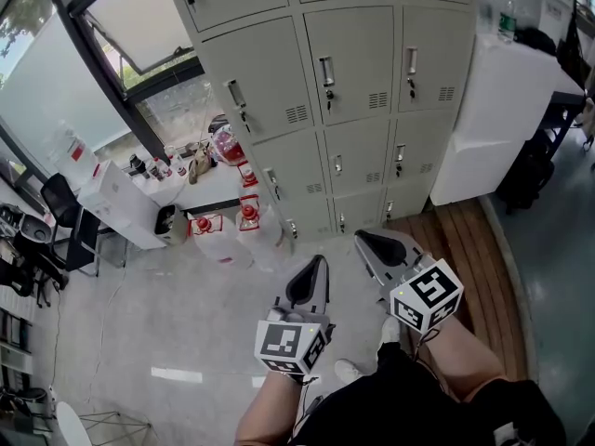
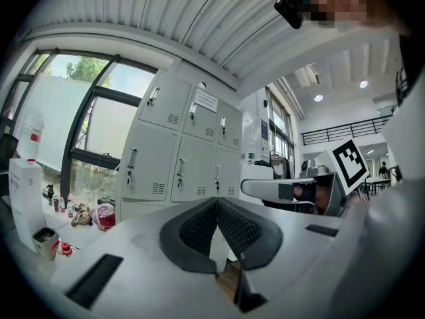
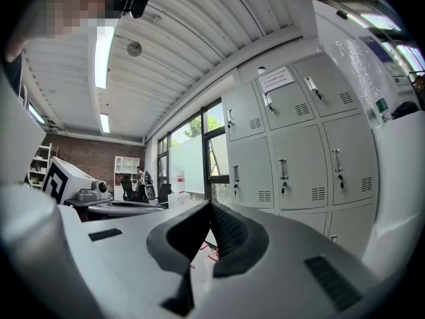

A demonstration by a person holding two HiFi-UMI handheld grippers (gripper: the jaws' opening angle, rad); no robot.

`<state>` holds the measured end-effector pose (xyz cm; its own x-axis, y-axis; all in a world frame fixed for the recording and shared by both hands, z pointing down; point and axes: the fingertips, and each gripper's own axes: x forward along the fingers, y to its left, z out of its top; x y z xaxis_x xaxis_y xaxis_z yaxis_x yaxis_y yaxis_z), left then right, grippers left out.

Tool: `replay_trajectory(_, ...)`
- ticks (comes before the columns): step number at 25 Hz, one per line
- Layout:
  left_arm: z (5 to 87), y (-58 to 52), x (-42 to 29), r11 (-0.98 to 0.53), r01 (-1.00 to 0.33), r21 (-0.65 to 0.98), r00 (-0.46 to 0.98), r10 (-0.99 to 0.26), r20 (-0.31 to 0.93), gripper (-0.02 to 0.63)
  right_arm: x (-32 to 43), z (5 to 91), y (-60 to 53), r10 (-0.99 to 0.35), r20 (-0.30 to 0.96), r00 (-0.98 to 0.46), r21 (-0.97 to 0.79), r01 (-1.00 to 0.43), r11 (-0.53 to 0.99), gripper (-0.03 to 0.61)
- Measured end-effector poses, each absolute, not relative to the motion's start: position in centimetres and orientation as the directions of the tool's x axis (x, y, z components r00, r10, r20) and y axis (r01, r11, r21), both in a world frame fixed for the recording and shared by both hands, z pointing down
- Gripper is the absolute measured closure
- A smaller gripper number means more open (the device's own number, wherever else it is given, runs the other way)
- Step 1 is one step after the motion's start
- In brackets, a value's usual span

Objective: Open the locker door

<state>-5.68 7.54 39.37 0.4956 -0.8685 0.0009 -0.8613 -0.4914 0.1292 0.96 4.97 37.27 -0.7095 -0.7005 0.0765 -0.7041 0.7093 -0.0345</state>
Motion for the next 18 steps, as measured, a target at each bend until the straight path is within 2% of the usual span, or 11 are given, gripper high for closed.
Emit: replay_trajectory(18,39.6,4.9,-7.4,-0.460,-0.882,0.104,0.464,-0.885,0.022,0.597,-0.8,37.6,0.7,-0.675,0.074,-0.734,-0.070,-0.679,0.731,0.525)
